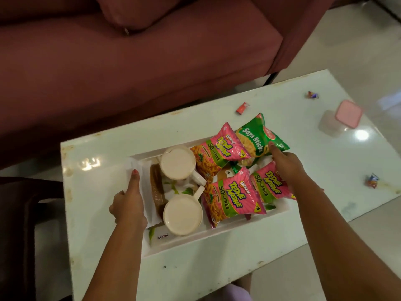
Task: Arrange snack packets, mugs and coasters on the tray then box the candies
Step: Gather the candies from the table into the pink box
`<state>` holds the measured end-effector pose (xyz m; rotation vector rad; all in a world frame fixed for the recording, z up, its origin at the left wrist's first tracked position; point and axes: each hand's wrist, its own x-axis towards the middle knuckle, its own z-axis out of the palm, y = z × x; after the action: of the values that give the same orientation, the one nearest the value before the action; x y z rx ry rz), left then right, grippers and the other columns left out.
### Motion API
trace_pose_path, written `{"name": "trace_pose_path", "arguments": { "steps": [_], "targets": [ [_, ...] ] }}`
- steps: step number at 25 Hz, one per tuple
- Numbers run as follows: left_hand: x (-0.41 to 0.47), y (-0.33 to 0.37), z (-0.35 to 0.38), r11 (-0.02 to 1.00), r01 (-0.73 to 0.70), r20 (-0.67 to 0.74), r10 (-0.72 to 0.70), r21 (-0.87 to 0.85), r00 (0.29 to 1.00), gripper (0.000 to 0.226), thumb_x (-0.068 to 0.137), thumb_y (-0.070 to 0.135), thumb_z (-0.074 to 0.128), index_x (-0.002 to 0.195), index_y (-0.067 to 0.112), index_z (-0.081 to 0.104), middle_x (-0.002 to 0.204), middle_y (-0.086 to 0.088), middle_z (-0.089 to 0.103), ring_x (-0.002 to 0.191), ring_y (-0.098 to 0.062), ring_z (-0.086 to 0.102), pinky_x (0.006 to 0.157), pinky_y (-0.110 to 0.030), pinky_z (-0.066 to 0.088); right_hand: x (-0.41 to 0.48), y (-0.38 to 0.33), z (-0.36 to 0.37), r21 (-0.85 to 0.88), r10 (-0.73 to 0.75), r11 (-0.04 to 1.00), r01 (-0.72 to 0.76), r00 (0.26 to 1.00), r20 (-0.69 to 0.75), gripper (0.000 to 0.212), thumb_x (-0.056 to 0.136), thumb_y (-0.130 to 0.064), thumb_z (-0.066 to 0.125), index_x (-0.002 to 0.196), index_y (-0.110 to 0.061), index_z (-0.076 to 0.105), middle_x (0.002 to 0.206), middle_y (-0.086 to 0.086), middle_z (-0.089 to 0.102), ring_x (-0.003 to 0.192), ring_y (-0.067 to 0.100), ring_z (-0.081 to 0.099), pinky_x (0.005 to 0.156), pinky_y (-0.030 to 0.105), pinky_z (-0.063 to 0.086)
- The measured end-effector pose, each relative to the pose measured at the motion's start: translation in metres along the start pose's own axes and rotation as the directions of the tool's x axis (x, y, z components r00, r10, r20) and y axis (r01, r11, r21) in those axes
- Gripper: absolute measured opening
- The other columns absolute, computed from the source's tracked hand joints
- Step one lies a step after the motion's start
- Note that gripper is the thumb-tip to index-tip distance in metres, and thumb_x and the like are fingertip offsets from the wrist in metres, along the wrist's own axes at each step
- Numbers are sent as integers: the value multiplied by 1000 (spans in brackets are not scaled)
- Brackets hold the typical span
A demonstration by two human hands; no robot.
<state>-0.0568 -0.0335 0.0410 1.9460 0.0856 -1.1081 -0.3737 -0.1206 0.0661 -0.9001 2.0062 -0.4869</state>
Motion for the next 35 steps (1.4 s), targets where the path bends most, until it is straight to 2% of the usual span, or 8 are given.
{"name": "trace_pose_path", "arguments": {
  "steps": [4,9,14,21,25,27,30,35],
  "targets": [
    [-8,-6,39,1000,24,53,-23,-10,998,83,70,67,61,131,12,47,136,-7,47,121,-32,47,96,-48,42,33,-4,-30,-17,-3,1000,2,999,-43,61,86,-64,41,98,-9,64,98,17,67,92,34,64,88,40,50],
    [-19,-23,99,1000,8,37,-9,30,999,68,79,62,55,125,12,51,120,-5,54,105,-26,51,89,-40,44,89,8,-64,-38,-5,999,3,999,-54,63,87,-63,40,97,-7,65,94,15,65,90,32,62,76,33,44],
    [-34,-37,139,968,29,-136,5,248,991,92,71,77,46,136,13,41,140,-15,42,124,-39,43,101,-53,38,126,14,-80,-67,-21,998,20,1000,-19,55,90,-60,39,95,-10,63,92,12,62,84,29,60,74,32,42],
    [-30,-54,151,949,-4,-160,57,314,985,85,72,75,48,130,13,47,135,-14,47,120,-36,46,103,-51,38,151,36,-81,-60,11,998,-11,1000,3,61,89,-62,37,97,-9,65,93,15,67,83,31,64,77,35,49],
    [-43,-53,154,938,-65,-166,128,341,978,80,77,68,50,139,21,35,145,-12,38,131,-36,37,109,-56,28,154,37,-83,-47,38,998,-37,999,22,63,89,-63,35,97,-8,63,97,16,67,90,34,65,82,37,49],
    [-55,-46,160,876,-120,-192,233,467,954,77,80,65,50,142,24,30,151,-12,30,138,-37,28,112,-62,15,153,34,-87,-1,55,998,-55,998,-9,69,89,-65,31,115,-7,58,116,19,64,103,35,62,87,39,47],
    [-83,-30,176,733,-273,-156,458,622,875,76,82,55,56,145,29,22,158,-7,14,145,-32,10,111,-63,-3,152,21,-94,52,-20,998,25,996,-92,75,90,-64,31,147,-15,25,151,14,34,137,34,35,108,47,30],
    [-140,-30,201,338,-565,121,772,752,624,83,80,52,59,146,37,12,159,-4,5,146,-32,0,106,-68,-5,134,21,-117,-118,-231,969,217,964,-128,70,87,-69,30,147,-42,4,160,0,10,146,34,8,114,59,10]
  ]
}}
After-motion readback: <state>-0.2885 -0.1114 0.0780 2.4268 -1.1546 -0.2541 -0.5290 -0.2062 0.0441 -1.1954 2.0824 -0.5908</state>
